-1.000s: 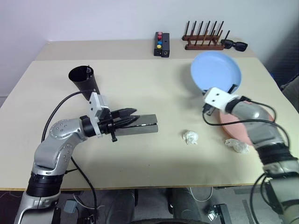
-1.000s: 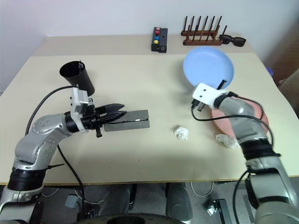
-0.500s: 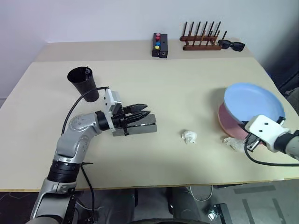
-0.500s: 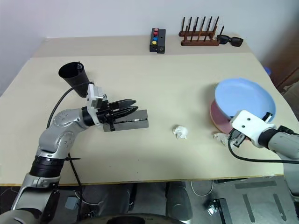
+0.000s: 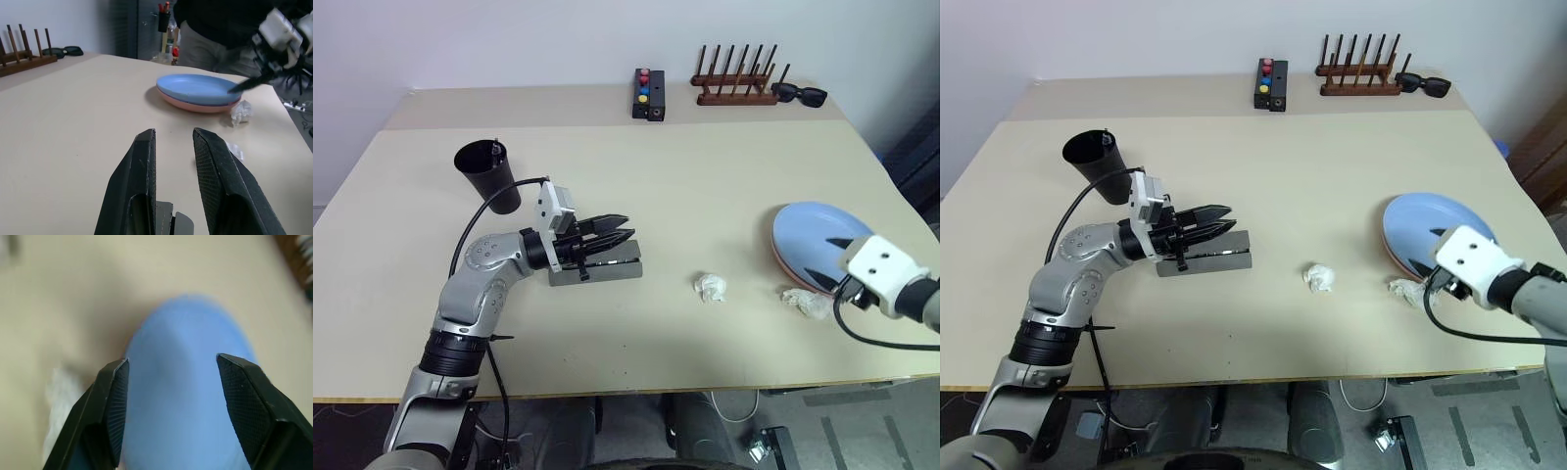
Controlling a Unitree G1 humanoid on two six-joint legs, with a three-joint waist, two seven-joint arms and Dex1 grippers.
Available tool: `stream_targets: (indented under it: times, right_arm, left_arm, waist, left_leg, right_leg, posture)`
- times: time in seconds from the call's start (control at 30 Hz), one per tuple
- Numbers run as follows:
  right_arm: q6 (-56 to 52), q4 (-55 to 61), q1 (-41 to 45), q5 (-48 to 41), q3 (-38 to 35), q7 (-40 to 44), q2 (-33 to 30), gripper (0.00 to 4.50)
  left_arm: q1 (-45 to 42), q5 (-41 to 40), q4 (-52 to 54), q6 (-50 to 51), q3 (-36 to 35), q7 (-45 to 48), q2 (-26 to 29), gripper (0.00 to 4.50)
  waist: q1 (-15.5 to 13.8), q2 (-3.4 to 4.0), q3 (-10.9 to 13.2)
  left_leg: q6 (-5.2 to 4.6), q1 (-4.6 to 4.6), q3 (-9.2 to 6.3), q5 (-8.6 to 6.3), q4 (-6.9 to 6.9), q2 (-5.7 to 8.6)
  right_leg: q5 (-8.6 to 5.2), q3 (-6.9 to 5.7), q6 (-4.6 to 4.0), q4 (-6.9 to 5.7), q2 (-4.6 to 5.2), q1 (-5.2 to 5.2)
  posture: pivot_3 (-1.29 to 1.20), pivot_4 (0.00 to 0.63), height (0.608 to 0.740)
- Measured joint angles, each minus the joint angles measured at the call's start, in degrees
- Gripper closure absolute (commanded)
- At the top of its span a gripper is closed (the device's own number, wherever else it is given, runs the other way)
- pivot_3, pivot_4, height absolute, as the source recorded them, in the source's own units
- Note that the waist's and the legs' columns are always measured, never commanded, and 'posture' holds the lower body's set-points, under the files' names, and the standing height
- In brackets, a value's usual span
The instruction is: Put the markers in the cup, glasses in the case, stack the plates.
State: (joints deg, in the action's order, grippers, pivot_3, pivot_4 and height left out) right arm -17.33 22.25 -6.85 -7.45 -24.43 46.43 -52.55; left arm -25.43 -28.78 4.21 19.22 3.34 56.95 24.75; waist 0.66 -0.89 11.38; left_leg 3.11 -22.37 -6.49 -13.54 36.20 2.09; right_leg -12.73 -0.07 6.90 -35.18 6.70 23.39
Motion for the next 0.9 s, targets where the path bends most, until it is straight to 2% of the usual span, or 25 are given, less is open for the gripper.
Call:
stream_targets:
  times: [0.1, 0.27, 0.43, 0.67, 0.8, 0.9]
  right_arm:
    - [-4.17, 4.77, 2.72, -6.59, 0.26, 1.06, 1.73, 1.55]
    - [-9.39, 9.25, 2.88, -11.4, 8.61, 2.21, 3.84, 1.55]
    - [-11.02, 9.32, 4.37, -11.52, 17.64, 0.8, 7.93, 1.55]
    - [-9.42, 3.45, 4.98, -8.33, 23.87, -2.2, 11.6, 1.55]
    - [-7.39, -0.04, 5.62, -5.87, 24.87, -3.78, 12.48, 1.55]
    - [-6.77, -1.72, 5.65, -4.65, 25.11, -4.47, 12.67, 2.46]
  left_arm:
    - [0.01, 0.03, 0.2, 0.0, -0.03, -0.73, -0.01, 3.34]
    - [0.44, -0.01, 1.61, 0.4, -0.18, -1.84, 0.03, 3.34]
    - [0.75, -1.3, 3.97, 2.52, -0.36, -2.11, 0.41, 3.34]
    - [2.98, -2.5, 5.92, 4.43, -0.6, -0.65, 2.29, 3.34]
    - [3.35, -3.18, 7.08, 5.6, -0.22, 1.18, 3.73, 3.34]
    - [4.18, -3.18, 7.44, 5.84, 0.2, 3.1, 5.35, 3.34]
  waist:
    - [-0.12, -0.03, 0.01]
    - [-0.26, -0.03, 0.01]
    - [-0.06, -0.03, 0.01]
    - [-0.07, -0.05, 0.01]
    - [-0.09, -0.04, 0.01]
    - [-0.02, -0.04, 0.01]
  left_leg:
    - [0.0, -0.02, -0.04, 0.0, -0.01, 0.0]
    - [0.0, -0.06, -0.06, 0.0, 0.0, 0.02]
    - [0.0, -0.04, -0.07, 0.0, -0.03, 0.01]
    - [0.0, -0.04, -0.06, 0.0, -0.03, 0.02]
    - [0.0, -0.04, -0.06, 0.0, -0.03, 0.02]
    - [0.0, -0.04, -0.06, 0.0, -0.06, 0.01]
  right_leg:
    - [-0.01, -0.02, 0.01, 0.02, 0.0, 0.0]
    - [-0.01, -0.03, 0.02, 0.06, 0.01, 0.0]
    - [-0.02, -0.03, 0.02, 0.05, 0.01, 0.01]
    - [-0.02, -0.03, 0.01, 0.05, 0.0, 0.02]
    - [-0.02, -0.03, 0.01, 0.05, 0.0, 0.03]
    - [-0.02, -0.03, 0.0, 0.05, 0.0, 0.05]
  posture:
    - [0.0, 0.15, 0.739]
    - [0.0, 0.15, 0.739]
    - [0.0, 0.15, 0.739]
    - [0.0, 0.15, 0.739]
    - [0.0, 0.15, 0.739]
    - [0.0, 0.15, 0.739]
